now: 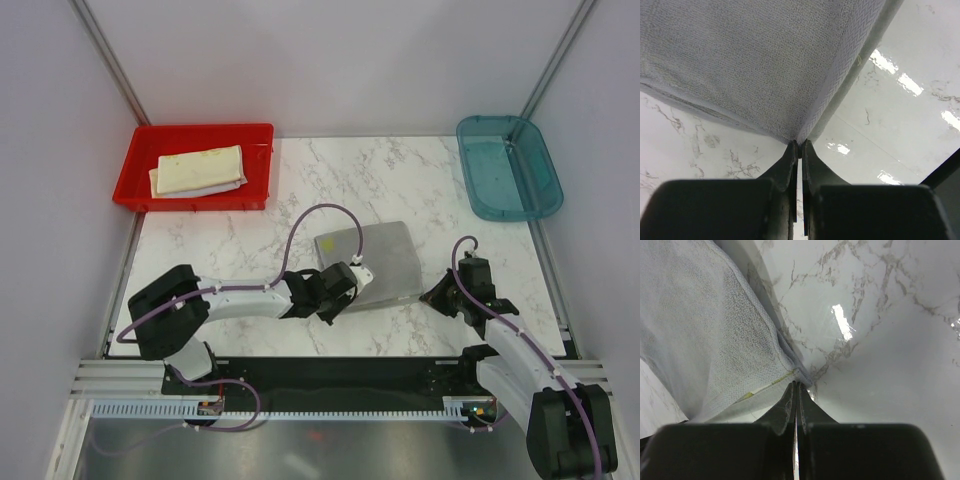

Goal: Fold and stack the towels
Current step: Fold the towel

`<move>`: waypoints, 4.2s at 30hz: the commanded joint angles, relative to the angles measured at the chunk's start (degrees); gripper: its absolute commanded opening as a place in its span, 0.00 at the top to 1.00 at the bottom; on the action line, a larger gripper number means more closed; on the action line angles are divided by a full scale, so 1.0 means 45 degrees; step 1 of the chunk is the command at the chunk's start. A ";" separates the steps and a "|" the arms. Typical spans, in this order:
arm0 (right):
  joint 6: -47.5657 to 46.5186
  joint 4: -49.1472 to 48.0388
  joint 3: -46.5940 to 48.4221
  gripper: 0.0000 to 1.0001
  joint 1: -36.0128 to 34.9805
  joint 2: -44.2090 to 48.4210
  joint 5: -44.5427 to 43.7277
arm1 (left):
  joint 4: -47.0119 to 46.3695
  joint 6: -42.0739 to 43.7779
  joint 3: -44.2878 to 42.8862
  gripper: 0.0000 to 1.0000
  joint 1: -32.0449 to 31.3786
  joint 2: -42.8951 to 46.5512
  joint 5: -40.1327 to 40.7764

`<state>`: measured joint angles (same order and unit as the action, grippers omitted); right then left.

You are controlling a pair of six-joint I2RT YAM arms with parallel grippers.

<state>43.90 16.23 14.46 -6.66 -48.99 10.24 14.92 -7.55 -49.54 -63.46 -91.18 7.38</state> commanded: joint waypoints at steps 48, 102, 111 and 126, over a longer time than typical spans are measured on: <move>0.0206 -0.1440 0.1063 0.66 -0.0064 -0.1617 0.0653 | 0.1002 0.1345 -0.6862 0.98 0.7345 -0.5442 -0.3161; -0.3252 -0.1461 1.0028 0.48 0.0170 -1.0031 0.1866 | 0.2915 -0.1191 -0.5635 0.52 0.7872 -0.2553 -0.5817; -0.6119 -0.0463 1.1215 0.46 0.0617 -1.1295 0.2288 | 0.2173 -0.0140 -0.6351 0.50 0.7988 -0.2842 -0.5997; -0.9519 0.0592 1.3289 0.51 0.2065 -1.4951 0.7587 | 0.3267 0.3045 -0.9753 0.45 0.8906 -0.7023 -0.7518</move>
<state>6.90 17.47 71.31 3.07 -114.67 39.03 28.73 1.15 -89.97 -24.08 -122.30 -22.96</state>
